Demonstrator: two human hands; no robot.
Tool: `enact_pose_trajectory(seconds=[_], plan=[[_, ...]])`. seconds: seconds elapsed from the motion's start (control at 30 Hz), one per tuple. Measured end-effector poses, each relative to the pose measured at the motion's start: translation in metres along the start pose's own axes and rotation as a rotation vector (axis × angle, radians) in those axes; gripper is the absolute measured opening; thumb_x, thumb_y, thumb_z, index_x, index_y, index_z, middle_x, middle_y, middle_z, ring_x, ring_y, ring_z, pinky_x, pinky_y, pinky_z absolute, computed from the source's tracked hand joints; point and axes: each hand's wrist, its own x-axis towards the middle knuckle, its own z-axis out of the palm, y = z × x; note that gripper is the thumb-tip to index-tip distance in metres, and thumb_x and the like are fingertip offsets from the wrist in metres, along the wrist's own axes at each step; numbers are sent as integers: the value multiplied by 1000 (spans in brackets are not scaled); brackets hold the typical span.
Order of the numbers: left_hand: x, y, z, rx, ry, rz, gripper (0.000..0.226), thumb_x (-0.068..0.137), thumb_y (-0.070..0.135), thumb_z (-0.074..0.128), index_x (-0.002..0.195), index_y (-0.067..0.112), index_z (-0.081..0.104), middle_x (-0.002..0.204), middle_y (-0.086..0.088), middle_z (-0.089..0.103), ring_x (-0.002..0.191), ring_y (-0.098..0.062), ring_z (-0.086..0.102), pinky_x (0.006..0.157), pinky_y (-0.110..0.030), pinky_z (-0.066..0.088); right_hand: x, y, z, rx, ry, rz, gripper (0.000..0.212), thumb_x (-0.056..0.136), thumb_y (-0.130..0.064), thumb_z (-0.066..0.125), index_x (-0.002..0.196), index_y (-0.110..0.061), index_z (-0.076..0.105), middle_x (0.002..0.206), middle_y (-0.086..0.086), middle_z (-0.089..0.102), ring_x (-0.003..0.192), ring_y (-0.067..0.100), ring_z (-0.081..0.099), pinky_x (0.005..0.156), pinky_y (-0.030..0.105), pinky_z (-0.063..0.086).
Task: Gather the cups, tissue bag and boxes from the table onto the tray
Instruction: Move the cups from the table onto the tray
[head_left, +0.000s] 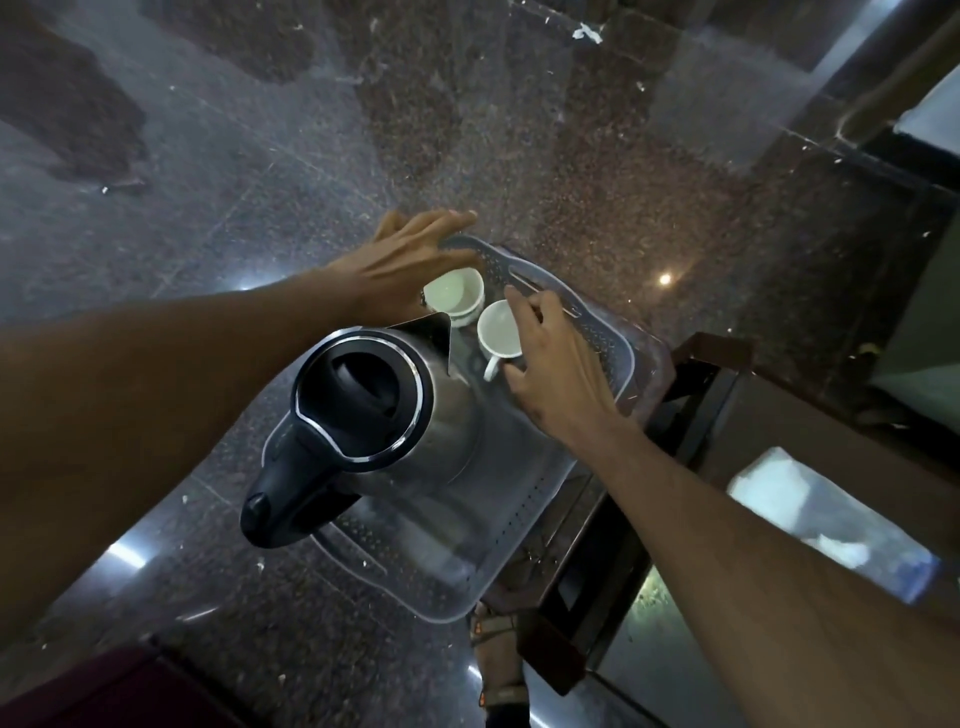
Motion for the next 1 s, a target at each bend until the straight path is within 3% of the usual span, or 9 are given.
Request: enact_pose_trajectory(seconds=[0.13,0.27,0.37,0.47,0.6,0.7,0.8,0.9,1.0], plan=[[-7,2,-17,1,8,58,77,81,18,75,151,34,47,173,-10,22,154,-35,34,107,-57,38,-7,-2,-9,-39,28,-49,90,87,-24,78,158,-18,24,145,8,41,122,33,58,88,50,59],[-15,6,-57,-23,94,5,90,64,-8,60,148,26,55,170,-11,32,149,-37,42,106,-55,39,-26,11,-45,-44,138,-127,86,88,-28,77,158,-19,27,151,3,41,127,29,57,90,45,59],[5,24,-95,-63,214,-50,83,64,-5,55,144,20,59,167,-15,38,147,-41,44,112,-57,38,-52,42,-83,4,234,-97,80,92,-31,74,157,-19,29,151,3,41,129,26,57,94,38,57],[44,71,-129,-134,320,-75,74,68,14,56,141,18,60,162,-16,45,146,-38,46,116,-53,37,-95,95,-118,11,343,7,69,94,-30,71,152,-19,36,149,2,45,125,25,59,92,35,55],[101,200,-147,-268,322,22,73,71,25,61,144,23,57,161,-8,48,148,-30,45,117,-57,36,-190,181,-153,-29,396,157,60,95,-28,62,150,-19,40,147,2,47,131,26,54,102,40,53],[127,327,-129,-374,315,124,71,78,33,62,147,19,56,157,-6,51,147,-29,45,119,-54,34,-278,241,-173,-84,438,273,56,96,-28,60,148,-18,44,144,3,51,132,23,52,107,36,47],[135,469,-95,-474,373,254,63,81,31,66,141,13,60,142,-10,61,133,-27,51,107,-45,32,-379,301,-198,-92,466,409,53,96,-22,59,147,-15,47,144,6,53,135,25,52,112,37,43],[130,600,-66,-569,329,401,56,80,27,73,133,11,64,129,-7,66,118,-30,61,99,-44,37,-481,353,-224,-138,490,542,49,94,-15,59,143,-13,50,138,7,54,128,31,56,104,43,50],[125,709,-38,-630,192,500,58,82,25,76,137,14,62,129,-1,66,115,-27,63,101,-42,40,-579,394,-237,-162,483,705,50,91,-11,57,141,-13,50,137,9,53,125,34,56,98,47,53]])
